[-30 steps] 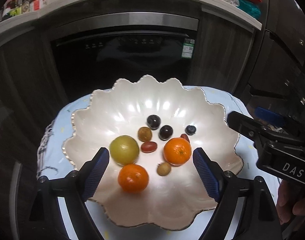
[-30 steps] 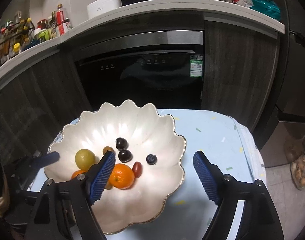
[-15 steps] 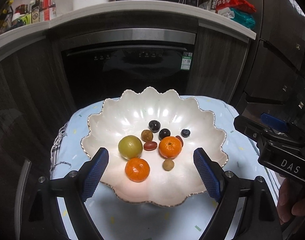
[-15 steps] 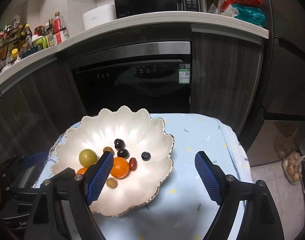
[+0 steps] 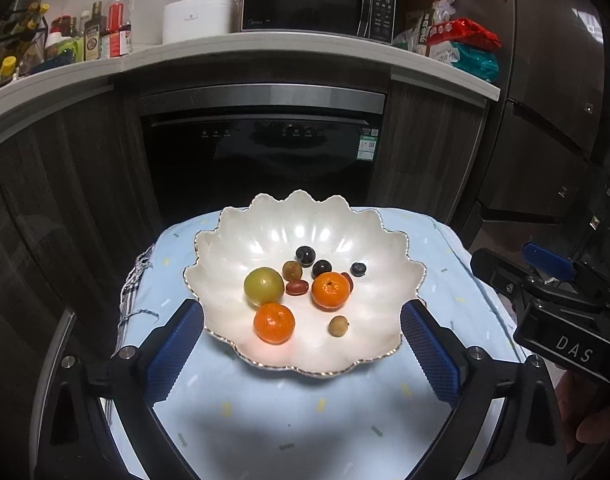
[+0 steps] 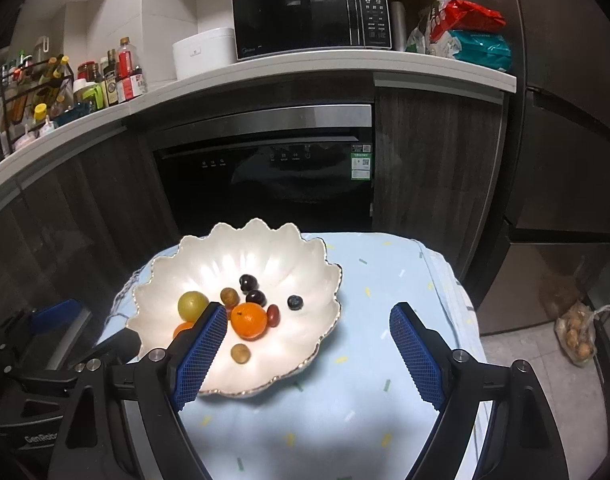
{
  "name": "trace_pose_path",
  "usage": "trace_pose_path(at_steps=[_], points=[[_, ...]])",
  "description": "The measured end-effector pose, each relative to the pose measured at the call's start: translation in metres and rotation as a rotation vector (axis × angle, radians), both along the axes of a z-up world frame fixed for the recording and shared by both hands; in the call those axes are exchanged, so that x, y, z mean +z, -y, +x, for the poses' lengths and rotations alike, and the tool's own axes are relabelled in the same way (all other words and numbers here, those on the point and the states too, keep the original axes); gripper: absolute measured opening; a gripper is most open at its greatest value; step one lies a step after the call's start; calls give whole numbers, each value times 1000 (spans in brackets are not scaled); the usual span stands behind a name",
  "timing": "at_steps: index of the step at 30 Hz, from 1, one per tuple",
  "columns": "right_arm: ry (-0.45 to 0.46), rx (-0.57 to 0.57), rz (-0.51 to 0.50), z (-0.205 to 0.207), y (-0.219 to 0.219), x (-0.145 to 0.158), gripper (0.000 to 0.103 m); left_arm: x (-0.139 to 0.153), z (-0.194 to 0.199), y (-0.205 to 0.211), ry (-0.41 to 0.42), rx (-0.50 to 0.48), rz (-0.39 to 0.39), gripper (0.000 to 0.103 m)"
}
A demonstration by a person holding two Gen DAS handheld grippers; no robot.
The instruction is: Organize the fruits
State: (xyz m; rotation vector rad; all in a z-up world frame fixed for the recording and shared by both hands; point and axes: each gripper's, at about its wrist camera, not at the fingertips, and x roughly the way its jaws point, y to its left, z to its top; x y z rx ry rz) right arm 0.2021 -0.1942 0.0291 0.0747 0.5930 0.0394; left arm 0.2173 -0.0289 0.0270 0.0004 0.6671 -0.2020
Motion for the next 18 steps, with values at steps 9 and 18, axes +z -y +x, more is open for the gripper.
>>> trace_pose_path(at_steps=[9,18], points=[[6,-6,-8,-33,-5,0,84,3,-33,-9,9,19,5,102],[11,16,-17,-69,-15,-3,84,-1,-76,-19,2,54,-11,103]])
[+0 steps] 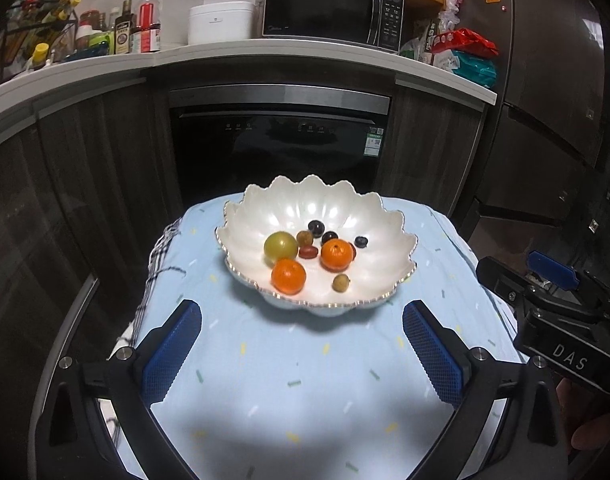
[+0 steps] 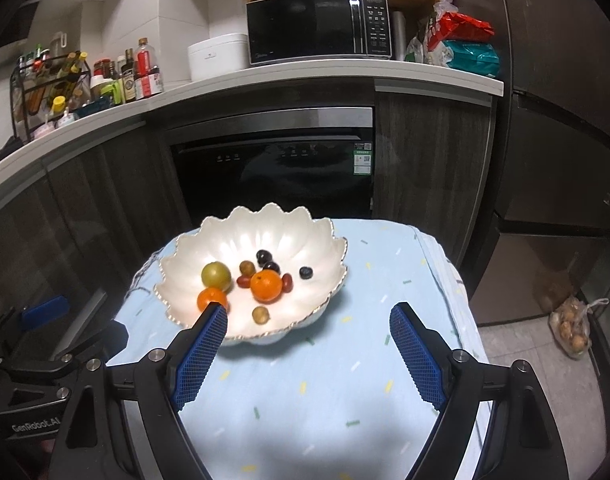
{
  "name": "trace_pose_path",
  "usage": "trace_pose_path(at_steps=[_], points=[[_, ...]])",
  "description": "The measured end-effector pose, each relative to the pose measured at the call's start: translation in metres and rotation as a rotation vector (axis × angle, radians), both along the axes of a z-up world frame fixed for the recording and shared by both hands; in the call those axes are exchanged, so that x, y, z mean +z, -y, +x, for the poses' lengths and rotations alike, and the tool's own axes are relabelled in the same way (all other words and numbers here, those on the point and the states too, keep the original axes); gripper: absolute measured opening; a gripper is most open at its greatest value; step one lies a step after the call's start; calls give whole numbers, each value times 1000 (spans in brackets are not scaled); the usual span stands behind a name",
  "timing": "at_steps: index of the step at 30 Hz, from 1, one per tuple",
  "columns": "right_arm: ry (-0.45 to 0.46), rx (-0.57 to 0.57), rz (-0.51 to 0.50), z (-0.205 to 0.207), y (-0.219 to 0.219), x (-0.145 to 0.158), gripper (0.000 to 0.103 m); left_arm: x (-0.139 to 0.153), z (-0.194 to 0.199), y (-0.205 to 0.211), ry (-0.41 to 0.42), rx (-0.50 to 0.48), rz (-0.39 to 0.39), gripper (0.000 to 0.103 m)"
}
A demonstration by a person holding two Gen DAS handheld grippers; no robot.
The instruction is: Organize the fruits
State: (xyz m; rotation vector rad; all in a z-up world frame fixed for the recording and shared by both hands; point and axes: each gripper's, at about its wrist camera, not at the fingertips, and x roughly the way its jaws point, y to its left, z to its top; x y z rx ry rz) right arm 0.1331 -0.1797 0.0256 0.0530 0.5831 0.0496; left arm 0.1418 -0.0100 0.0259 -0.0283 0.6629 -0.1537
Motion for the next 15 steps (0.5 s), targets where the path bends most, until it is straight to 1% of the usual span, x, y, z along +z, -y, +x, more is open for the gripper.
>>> trace_pose_path(at_steps=[6,8,9,12,15], points=[[-15,7,-5,-23,-2,-9,85,-7,-23,-4,-1,4,3,103],[-9,2,-15,-32,-3,-12,91,-11,-28,-5,-7,6,5,103],[-4,0,-19,-35,-3,-13,92,-12,-32,-6,-8,8,6,103],[4,-2,-31,-46,-5,-17,92,-17,-43,-8,-4,15,18,103],[6,-10,-23,-56,-4,-20,92,-20,-54,-9,-2,17,25,103]])
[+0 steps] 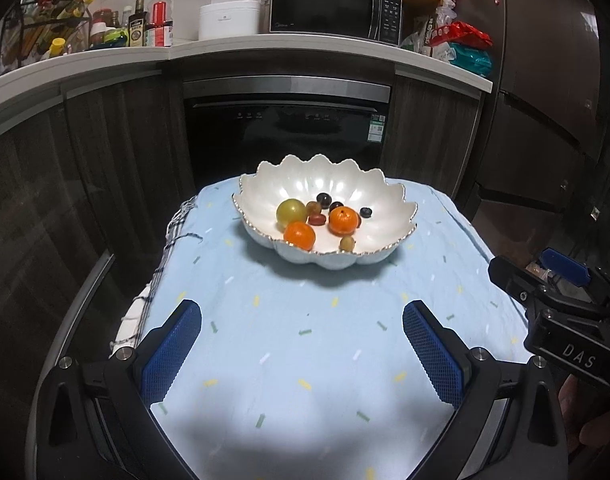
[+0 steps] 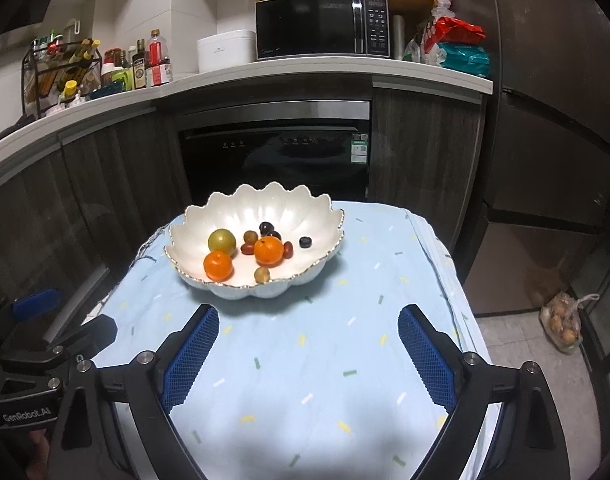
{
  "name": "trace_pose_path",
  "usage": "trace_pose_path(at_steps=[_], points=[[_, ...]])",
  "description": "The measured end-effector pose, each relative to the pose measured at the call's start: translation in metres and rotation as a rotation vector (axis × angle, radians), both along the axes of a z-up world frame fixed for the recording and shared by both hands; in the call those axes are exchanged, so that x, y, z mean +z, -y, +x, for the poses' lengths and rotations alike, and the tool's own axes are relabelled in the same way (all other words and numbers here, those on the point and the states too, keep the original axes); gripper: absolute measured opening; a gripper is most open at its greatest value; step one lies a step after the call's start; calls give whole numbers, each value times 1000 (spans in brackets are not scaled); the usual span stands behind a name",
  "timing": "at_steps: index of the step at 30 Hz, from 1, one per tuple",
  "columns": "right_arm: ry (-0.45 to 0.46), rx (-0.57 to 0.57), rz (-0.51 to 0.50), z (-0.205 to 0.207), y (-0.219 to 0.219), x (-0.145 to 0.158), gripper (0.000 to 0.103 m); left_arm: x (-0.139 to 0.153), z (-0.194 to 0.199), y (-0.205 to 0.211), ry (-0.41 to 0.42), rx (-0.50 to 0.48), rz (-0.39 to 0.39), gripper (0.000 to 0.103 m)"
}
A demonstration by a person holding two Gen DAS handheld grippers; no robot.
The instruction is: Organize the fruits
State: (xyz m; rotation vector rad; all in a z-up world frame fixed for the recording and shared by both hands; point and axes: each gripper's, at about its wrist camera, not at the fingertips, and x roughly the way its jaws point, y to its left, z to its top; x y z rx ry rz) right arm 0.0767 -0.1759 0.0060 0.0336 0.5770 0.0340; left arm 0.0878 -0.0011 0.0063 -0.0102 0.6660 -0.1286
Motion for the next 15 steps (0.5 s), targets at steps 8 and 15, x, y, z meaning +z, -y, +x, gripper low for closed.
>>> trace_pose_path(at_steps=[8,15], points=[[19,-13,-3,-19,3,-3,92,-5,-21,-4,5,13,2,103],[44,-10,-26,-30,0,0,92,-6,-34,-9,16,38,2,103]])
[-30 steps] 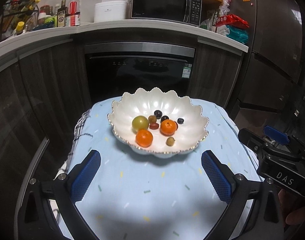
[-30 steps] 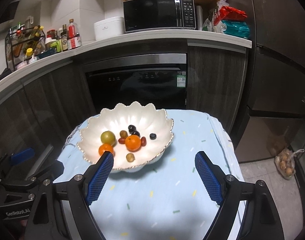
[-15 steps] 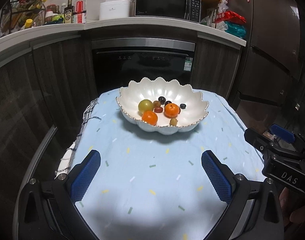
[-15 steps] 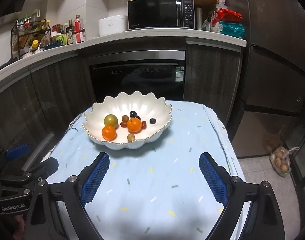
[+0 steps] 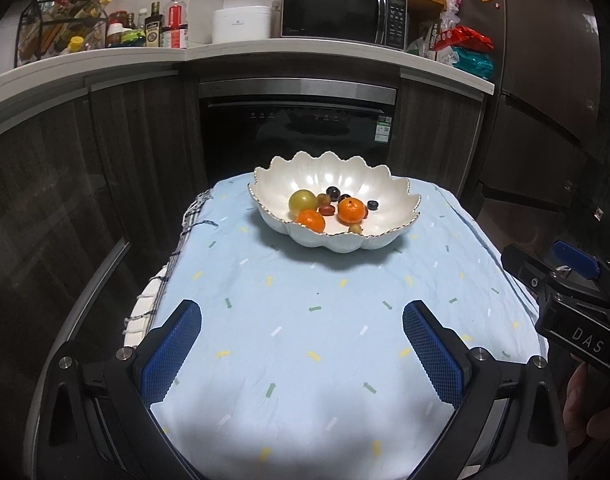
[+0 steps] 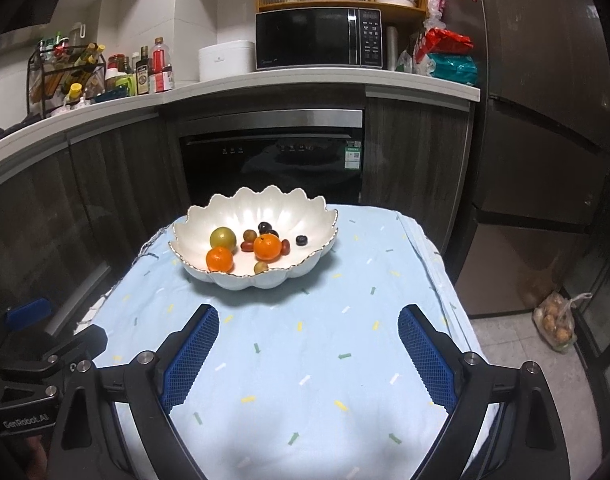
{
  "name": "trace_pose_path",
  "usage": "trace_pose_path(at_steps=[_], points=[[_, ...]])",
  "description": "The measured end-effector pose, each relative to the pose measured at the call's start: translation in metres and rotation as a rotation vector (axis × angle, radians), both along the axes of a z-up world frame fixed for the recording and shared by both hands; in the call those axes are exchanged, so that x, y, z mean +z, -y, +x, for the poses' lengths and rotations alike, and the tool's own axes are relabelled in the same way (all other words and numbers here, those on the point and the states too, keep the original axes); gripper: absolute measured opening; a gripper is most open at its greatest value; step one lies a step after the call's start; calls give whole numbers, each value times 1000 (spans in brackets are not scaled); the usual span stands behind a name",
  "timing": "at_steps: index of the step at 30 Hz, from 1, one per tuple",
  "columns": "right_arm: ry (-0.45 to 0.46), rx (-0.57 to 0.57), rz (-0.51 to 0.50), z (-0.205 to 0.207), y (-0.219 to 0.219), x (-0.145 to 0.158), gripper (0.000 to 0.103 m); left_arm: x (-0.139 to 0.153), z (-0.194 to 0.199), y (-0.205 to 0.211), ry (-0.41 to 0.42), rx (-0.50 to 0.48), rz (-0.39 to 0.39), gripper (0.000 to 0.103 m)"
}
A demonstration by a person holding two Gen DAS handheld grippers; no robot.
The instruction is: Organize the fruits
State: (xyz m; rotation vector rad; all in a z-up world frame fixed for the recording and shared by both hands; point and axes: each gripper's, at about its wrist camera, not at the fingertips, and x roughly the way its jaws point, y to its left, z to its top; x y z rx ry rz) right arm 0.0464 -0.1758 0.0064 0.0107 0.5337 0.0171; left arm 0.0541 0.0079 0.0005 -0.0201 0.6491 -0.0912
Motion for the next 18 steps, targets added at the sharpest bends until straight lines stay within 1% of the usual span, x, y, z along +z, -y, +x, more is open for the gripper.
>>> trace_pose_path(at_steps=[4,18], points=[[1,5,-2,-1,-1,-1,92,-4,0,-2,-9,8,-10,103],[-6,6,3,0,0,-5,92,-6,-2,-4,-1,14,-13,103]])
